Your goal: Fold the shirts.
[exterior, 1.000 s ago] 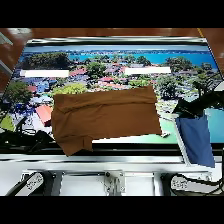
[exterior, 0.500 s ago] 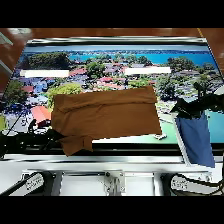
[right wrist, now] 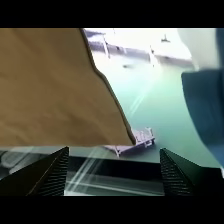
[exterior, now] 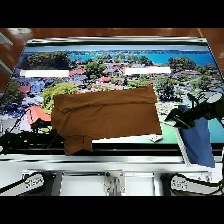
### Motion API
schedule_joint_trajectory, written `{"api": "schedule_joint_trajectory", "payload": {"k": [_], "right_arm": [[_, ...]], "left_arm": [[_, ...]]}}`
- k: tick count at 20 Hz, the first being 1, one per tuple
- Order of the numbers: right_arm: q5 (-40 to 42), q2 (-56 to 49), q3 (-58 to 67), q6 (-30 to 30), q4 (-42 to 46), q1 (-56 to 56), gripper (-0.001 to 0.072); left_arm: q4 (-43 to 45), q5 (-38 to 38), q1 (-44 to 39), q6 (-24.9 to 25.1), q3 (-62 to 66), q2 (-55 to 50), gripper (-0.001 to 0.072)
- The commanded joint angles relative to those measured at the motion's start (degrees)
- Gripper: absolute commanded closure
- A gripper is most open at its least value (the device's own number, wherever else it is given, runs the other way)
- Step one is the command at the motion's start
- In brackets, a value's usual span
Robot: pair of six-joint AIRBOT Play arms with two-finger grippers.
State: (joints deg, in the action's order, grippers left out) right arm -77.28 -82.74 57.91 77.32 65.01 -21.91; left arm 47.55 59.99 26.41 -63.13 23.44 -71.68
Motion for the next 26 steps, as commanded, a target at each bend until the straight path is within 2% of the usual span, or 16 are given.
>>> {"api": "schedule_joint_trajectory", "payload": {"k": [1, 7, 9, 11, 12, 13, 14, 15, 16, 17, 19, 23, 26], "right_arm": [[3.0, 0.0, -5.6, -0.2, -1.1, 0.2, 0.0029], [9.7, -2.1, -11.9, 0.1, -8.0, 0.2, 0.0031], [10.5, -3.5, -12.3, -0.6, -10.3, 0.7, 0.0110], [11.9, -4.0, -12.3, -0.7, -10.2, 3.0, 0.0110], [13.2, -4.0, -12.3, -0.7, -10.1, 4.6, 0.0170], [13.8, -4.0, -12.3, -0.8, -10.0, 6.1, 0.0322], [13.9, -4.0, -12.3, -1.4, -10.1, 7.3, 0.0343], [13.6, -4.0, -12.0, -2.4, -10.0, 8.0, 0.0406], [13.0, -3.9, -11.5, -3.1, -10.1, 8.1, 0.0590], [11.8, -3.7, -10.5, -3.3, -10.1, 8.1, 0.0641], [10.8, -2.1, -7.0, -5.0, -10.2, 8.1, 0.0642], [13.5, -0.8, 3.5, -2.5, -11.6, 10.3, 0.0642], [20.2, -3.0, 9.8, 1.7, -8.9, 14.3, 0.0642]], "left_arm": [[-1.1, 7.3, 1.5, 2.7, 2.1, 0.3, 0.0657], [-1.1, 10.0, 1.5, 2.7, 3.4, 0.8, 0.0659], [-1.2, 9.9, 1.5, 2.7, 3.6, 1.8, 0.0664], [-1.1, 9.9, 1.5, 2.7, 3.8, 2.8, 0.0664], [-1.1, 9.9, 1.5, 2.7, 4.2, 3.1, 0.0664], [-1.2, 9.9, 1.5, 2.6, 4.7, 3.3, 0.0664], [-1.2, 10.0, 1.5, 2.6, 5.3, 3.3, 0.0664], [-1.6, 10.2, 1.5, 2.6, 6.0, 3.3, 0.0664], [-1.8, 10.2, 1.5, 2.6, 6.9, 3.4, 0.0665], [-1.9, 10.2, 1.5, 4.0, 8.3, 3.7, 0.0665], [-3.6, 9.8, 1.5, 7.6, 11.9, 6.1, 0.0666], [-4.0, 9.6, 0.8, 6.9, 21.3, 7.0, 0.0667], [-3.9, 5.3, -2.2, 4.4, 26.3, 4.2, 0.0667]]}}
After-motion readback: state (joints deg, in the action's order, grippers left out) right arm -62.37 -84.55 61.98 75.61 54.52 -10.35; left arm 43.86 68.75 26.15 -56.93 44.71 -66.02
